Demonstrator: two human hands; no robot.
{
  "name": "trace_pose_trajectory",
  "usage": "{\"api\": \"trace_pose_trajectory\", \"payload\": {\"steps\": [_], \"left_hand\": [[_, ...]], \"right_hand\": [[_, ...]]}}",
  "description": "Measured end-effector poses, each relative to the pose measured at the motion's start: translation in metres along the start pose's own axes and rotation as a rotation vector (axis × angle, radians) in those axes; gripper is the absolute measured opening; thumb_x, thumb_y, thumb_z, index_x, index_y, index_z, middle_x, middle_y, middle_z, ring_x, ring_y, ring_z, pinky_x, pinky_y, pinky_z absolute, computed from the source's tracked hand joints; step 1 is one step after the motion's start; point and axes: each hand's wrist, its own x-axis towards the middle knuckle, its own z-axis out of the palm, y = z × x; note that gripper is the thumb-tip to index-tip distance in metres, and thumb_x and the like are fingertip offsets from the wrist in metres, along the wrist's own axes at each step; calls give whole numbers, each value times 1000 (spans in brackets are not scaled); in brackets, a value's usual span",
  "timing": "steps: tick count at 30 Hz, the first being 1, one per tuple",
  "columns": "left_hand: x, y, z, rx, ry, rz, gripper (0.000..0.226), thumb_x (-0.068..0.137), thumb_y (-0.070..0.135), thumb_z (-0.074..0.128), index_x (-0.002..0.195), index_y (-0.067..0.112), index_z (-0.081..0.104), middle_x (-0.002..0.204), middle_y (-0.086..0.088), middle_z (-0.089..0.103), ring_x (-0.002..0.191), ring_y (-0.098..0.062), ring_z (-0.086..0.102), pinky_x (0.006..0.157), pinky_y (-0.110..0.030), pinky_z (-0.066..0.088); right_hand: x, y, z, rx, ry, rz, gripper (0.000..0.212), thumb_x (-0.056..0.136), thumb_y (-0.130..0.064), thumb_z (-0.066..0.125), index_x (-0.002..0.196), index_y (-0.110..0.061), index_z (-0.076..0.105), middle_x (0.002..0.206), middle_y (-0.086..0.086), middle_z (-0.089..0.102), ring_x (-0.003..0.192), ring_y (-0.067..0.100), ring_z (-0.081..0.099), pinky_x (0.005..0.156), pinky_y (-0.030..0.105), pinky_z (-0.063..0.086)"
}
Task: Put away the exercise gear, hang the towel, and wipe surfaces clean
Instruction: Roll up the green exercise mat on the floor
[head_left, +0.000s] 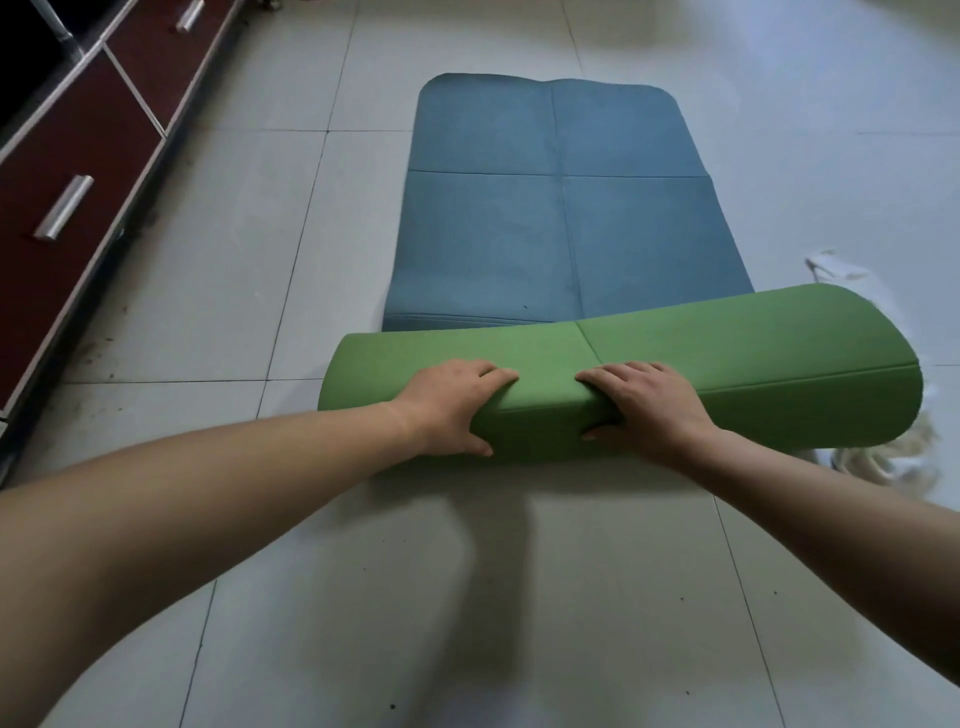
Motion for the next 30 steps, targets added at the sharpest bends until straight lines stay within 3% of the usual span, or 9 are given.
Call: {"api": "trace_pose_trajectory", "payload": {"steps": [5,11,15,20,25,30], "left_hand": [[-14,-1,-10,-54,47,19,79,72,42,73,140,33,33,135,7,47,121,-18,46,89,-29,41],[-59,-14,-14,-102,-15,47,73,72,37,73,137,34,40,132,9,51,119,-16,48,88,-25,39],[-85,-13,-23,-176,-150,51,74,72,36,76,137,35,40,133,7,53,117,-17,49,87,-22,37],[-71,-23,-42,-199,-245,56,81,68,42,79,138,36,39,132,7,52,116,-14,48,83,-18,32],[-35,-51,-48,-306,-192,8,82,68,45,79,138,38,37,135,10,50,118,-14,48,88,-22,34],[-30,-66,-21,21,58,50,76,84,56,54,147,35,17,153,4,27,137,-19,30,110,-36,28]], "right_hand": [[-13,-6,-10,14,103,-14,62,68,-46,77,121,-20,59,116,3,65,102,28,62,82,36,43],[-31,-51,-16,48,66,-71,56,61,-44,82,108,-19,65,97,3,70,83,29,66,68,34,48],[-48,-74,-33,59,-28,-80,55,72,-51,71,119,-24,58,111,-1,65,98,26,61,74,30,44],[-44,-69,-44,121,-91,-29,72,67,-60,71,130,-32,50,126,-6,59,112,20,55,87,31,44],[-9,-48,-39,224,-71,24,85,67,-58,72,139,-25,40,137,-4,48,120,19,48,96,31,39],[17,-29,-19,152,22,28,82,77,-60,60,145,-26,28,149,-1,34,135,20,33,110,33,23]]}}
